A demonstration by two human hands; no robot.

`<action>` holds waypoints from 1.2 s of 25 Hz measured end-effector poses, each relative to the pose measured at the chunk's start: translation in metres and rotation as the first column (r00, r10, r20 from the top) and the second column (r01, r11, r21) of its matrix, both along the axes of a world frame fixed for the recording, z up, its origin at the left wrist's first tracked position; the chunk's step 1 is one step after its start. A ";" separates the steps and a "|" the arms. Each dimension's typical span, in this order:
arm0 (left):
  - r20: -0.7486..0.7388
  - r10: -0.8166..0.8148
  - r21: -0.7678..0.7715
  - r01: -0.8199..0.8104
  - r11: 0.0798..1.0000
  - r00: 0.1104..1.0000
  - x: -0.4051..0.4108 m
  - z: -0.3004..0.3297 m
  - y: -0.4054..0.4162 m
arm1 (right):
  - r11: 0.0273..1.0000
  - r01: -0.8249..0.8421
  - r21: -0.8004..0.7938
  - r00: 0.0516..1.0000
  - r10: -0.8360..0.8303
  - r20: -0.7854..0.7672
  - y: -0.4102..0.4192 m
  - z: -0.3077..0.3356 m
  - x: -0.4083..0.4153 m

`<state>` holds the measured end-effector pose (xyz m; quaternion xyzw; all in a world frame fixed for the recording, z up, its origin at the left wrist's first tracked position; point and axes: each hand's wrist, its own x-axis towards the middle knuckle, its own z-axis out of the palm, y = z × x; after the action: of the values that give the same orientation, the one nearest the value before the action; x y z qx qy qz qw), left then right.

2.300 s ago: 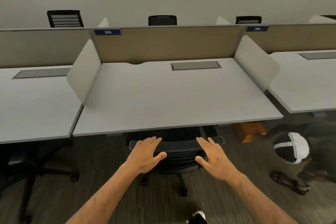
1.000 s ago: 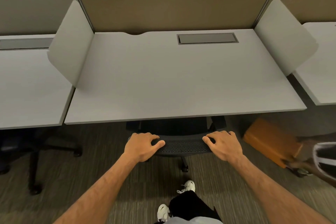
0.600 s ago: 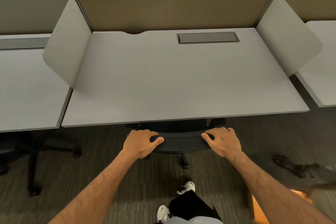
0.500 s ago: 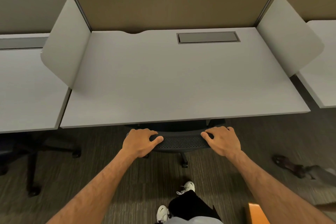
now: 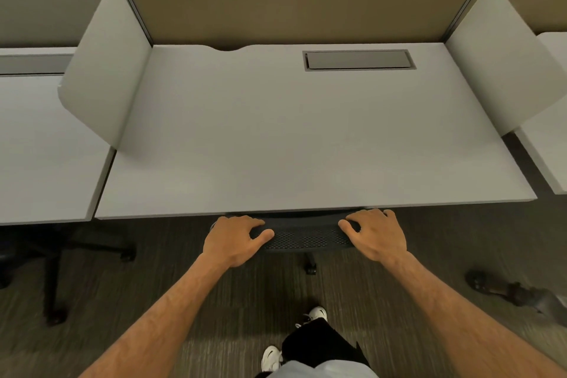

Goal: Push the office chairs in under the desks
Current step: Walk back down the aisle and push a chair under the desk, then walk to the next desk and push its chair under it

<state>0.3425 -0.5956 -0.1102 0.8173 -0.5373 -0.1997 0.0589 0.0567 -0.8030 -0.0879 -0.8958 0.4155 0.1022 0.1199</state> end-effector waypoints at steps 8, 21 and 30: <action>0.007 0.006 0.025 -0.006 1.000 1.000 -0.005 0.007 -0.002 | 1.000 -0.016 0.009 1.000 0.016 -0.026 -0.003 0.002 0.001; 0.164 0.112 0.084 -0.127 0.988 0.980 -0.033 0.020 0.000 | 0.986 -0.159 0.058 0.986 0.162 -0.042 -0.018 0.003 -0.006; 0.017 0.395 -0.016 -0.395 0.918 0.918 -0.046 0.057 0.083 | 0.848 -0.439 0.298 0.894 0.446 0.049 0.015 0.017 0.065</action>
<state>0.2969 -0.5127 -0.0531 0.9105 -0.3631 -0.1722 0.0976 0.1212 -0.7877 -0.0710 -0.9372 0.1791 0.1991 0.2237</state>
